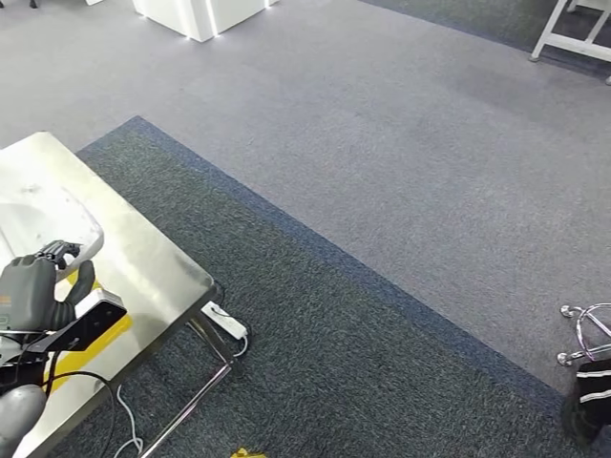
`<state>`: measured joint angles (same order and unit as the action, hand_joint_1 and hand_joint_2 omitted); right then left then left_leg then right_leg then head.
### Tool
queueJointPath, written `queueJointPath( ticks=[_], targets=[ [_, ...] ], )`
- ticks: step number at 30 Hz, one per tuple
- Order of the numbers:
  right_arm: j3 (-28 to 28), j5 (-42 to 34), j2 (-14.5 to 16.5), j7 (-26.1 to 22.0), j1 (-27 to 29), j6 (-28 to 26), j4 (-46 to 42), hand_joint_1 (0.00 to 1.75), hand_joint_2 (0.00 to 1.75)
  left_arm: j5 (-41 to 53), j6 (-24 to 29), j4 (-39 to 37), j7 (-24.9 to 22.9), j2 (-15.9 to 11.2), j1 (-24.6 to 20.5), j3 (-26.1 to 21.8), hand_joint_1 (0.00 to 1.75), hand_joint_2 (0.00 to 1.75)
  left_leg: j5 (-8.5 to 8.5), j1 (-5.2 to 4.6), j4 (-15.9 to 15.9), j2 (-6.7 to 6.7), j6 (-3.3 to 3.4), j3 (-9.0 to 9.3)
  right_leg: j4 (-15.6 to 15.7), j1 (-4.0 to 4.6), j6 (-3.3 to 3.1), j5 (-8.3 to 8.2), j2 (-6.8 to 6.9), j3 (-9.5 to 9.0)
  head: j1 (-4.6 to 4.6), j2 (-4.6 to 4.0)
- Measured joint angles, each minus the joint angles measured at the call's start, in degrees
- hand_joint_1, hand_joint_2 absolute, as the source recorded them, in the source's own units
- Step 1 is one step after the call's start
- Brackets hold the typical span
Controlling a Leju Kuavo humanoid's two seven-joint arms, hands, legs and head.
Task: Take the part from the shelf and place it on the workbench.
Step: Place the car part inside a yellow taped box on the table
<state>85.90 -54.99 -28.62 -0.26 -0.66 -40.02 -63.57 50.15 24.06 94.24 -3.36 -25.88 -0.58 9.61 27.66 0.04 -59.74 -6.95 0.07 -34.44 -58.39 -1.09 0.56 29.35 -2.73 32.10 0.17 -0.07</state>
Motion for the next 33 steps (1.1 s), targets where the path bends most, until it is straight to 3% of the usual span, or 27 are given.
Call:
queueJointPath(
  ticks=[1, 3, 5, 6, 8, 9, 10, 12, 14, 16, 18, 20, 21, 22, 23, 25, 27, 29, 31, 33],
  targets=[
    [0.0, 0.0, 0.0, 0.0, 0.0, 0.0, 0.0, 0.0, 0.0, 0.0, 0.0, 0.0, 0.0, -0.1, -0.2, 0.0, 1.75, 1.75, 1.06, -0.08, -1.8, 1.54, -0.29, -0.81, 0.2, -0.07, -0.26, -0.01, 0.79, -0.22, -0.21, 0.0],
    [0.0, 0.0, -0.1, 0.0, 0.1, 0.0, -0.1, 0.0, 0.0, 0.0, 0.0, -0.1, 0.0, -0.2, -0.5, 0.1, 1.75, 1.75, 4.29, -0.08, -8.5, 5.09, -0.83, -4.03, 0.3, 0.02, -0.64, 0.21, 2.39, -0.51, -0.66, 0.0],
    [0.0, 0.0, -0.1, 0.1, 0.1, 0.0, -0.1, 0.0, 0.0, -0.1, -0.1, -0.3, 0.0, -0.1, -0.5, 0.3, 1.75, 1.75, 6.08, 0.18, -14.5, 6.29, -1.19, -7.12, 0.3, 0.14, -0.86, 0.52, 4.04, -0.7, -0.7, 0.0],
    [0.0, 0.0, -0.1, 0.1, 0.1, 0.0, -0.1, 0.0, 0.0, -0.1, -0.1, -0.4, 0.0, -0.1, -0.4, 0.4, 1.75, 1.75, 5.42, 0.26, -14.8, 6.5, -1.23, -7.37, 0.3, 0.18, -0.87, 0.69, 4.84, -0.86, -0.7, 0.0],
    [0.0, 0.0, 0.0, 0.1, 0.1, 0.0, -0.1, 0.0, 0.0, -0.1, -0.1, -0.5, 0.0, -0.1, -0.4, 0.4, 1.75, 1.75, 1.44, 0.21, -9.2, 7.41, -0.92, -4.69, 0.3, 0.26, -0.77, 1.12, 6.33, -1.44, -0.7, 0.0],
    [0.0, 0.0, 0.0, 0.1, 0.1, 0.0, -0.1, 0.0, 0.0, -0.1, -0.1, -0.5, 0.0, -0.1, -0.4, 0.4, 1.75, 1.75, -0.24, -0.12, -5.3, 8.92, -0.53, -2.76, 0.4, 0.35, -0.65, 1.37, 7.03, -1.78, -0.68, 0.0],
    [0.0, 0.0, 0.0, 0.1, 0.1, 0.0, -0.1, 0.0, 0.0, -0.1, -0.1, -0.5, 0.0, -0.2, -0.5, 0.4, 1.75, 1.75, -1.21, -0.53, -2.0, 10.34, -0.05, -1.23, 0.4, 0.49, -0.43, 1.62, 7.64, -2.0, -0.71, 0.0],
    [0.0, 0.0, 0.0, 0.1, 0.0, 0.0, -0.1, 0.0, 0.0, -0.1, -0.1, -0.5, 0.0, -0.2, -0.7, 0.4, 1.75, 1.75, -1.13, -1.25, 0.6, 11.95, 0.74, -0.22, 0.5, 0.79, 0.08, 2.01, 9.03, -2.24, -0.7, 0.0],
    [0.0, 0.0, 0.0, 0.1, -0.1, 0.0, -0.1, 0.0, 0.0, -0.1, -0.1, -0.5, 0.0, -0.2, -0.7, 0.3, 1.75, 1.75, -1.16, -1.14, 1.1, 10.64, 1.27, -0.19, 0.7, 0.87, 0.63, 2.4, 10.16, -2.49, -0.69, 0.0],
    [0.0, 0.0, 0.0, 0.0, -0.1, 0.0, -0.2, 0.0, 0.0, -0.1, -0.1, -0.5, 0.0, -0.2, -0.8, 0.3, 1.75, 1.75, -1.43, -0.68, 1.8, 9.11, 1.82, 0.21, -1.3, 0.69, 1.12, 3.79, 7.75, -1.74, -0.59, 0.0],
    [0.0, -0.1, -0.1, 0.0, 0.0, 0.0, -0.2, 0.0, 0.0, -0.1, 0.0, -0.5, 0.0, -0.1, -1.0, 0.4, 1.75, 1.75, -1.52, -0.41, 2.0, 7.63, 2.18, 0.45, -8.0, 0.53, 1.41, 6.78, 3.97, 1.73, -0.39, 0.0],
    [0.0, -0.1, -0.1, 0.1, 0.1, 0.0, -0.2, 0.0, 0.0, 0.0, -0.1, -0.5, 0.1, 0.1, -0.9, 0.6, 1.75, 1.75, -1.44, -0.39, 2.0, 6.07, 2.29, 0.53, -15.0, 0.51, 1.57, 8.67, 2.87, 6.09, -0.32, 0.0],
    [0.0, -0.2, -0.1, 0.1, 0.2, 0.0, -0.2, 0.0, 0.0, 0.0, -0.1, -0.6, 0.1, 0.1, -0.9, 0.7, 1.75, 1.75, -1.37, -0.37, 2.0, 5.2, 2.28, 0.62, -15.9, 0.49, 1.62, 7.98, 2.78, 7.18, -0.32, 0.0],
    [0.0, -0.2, -0.1, 0.0, 0.2, 0.0, -0.2, 0.0, 0.0, 0.0, -0.1, -0.7, 0.1, 0.2, -0.9, 0.8, 1.75, 1.75, -1.29, -0.32, 2.0, 4.34, 2.19, 0.78, -14.4, 0.45, 1.65, 6.14, 2.68, 7.07, -0.32, 0.0],
    [0.0, -0.2, -0.1, 0.0, 0.2, 0.0, -0.2, 0.0, 0.0, 0.1, -0.1, -0.7, 0.1, 0.2, -0.9, 0.9, 1.75, 1.75, -1.17, -0.24, 1.9, 3.52, 2.02, 0.98, -10.9, 0.36, 1.68, 3.58, 2.26, 5.91, -0.32, 0.0],
    [0.0, -0.2, -0.1, 0.0, 0.2, 0.0, -0.3, 0.0, 0.0, 0.1, -0.1, -0.8, 0.1, 0.3, -1.0, 1.0, 1.75, 1.75, -0.81, -0.11, 1.5, 2.01, 1.49, 1.03, -3.5, 0.0, 1.62, 0.11, -0.3, 2.7, -0.28, 0.0],
    [0.0, -0.2, -0.1, -0.1, 0.2, 0.0, -0.3, 0.0, 0.0, 0.1, 0.0, -0.8, 0.1, 0.2, -1.1, 1.1, 1.75, 1.75, -0.74, 0.03, 1.2, 0.66, 0.83, 0.6, -0.5, -0.11, 1.24, -0.36, -1.92, 1.09, -0.24, 0.0],
    [0.0, -0.2, -0.1, -0.2, 0.1, 0.0, -0.3, 0.0, 0.0, 0.1, 0.0, -0.9, 0.1, 0.1, -1.0, 1.2, 1.75, 1.75, -0.85, 0.26, 1.2, -0.51, 0.25, 0.3, -0.2, -0.03, 0.58, -0.39, -0.76, 0.76, -0.23, 0.0],
    [0.0, -0.2, -0.1, -0.3, 0.1, 0.0, -0.3, 0.0, 0.0, 0.1, 0.0, -0.9, 0.1, -0.1, -1.0, 1.2, 1.75, 1.75, 0.17, 0.18, -0.3, 0.99, -0.28, -0.37, 0.1, -0.18, -0.1, -0.38, 0.63, 0.39, -0.5, 0.0],
    [0.0, -0.2, -0.1, -0.4, 0.1, 0.0, -0.4, 0.0, 0.0, 0.1, 0.1, -0.9, 0.2, -0.3, -1.2, 1.2, 1.75, 1.75, 3.11, 0.12, -6.1, 4.38, -0.84, -3.04, 0.2, -0.17, -0.67, -0.15, 2.07, 0.06, -0.87, 0.0]
  ],
)
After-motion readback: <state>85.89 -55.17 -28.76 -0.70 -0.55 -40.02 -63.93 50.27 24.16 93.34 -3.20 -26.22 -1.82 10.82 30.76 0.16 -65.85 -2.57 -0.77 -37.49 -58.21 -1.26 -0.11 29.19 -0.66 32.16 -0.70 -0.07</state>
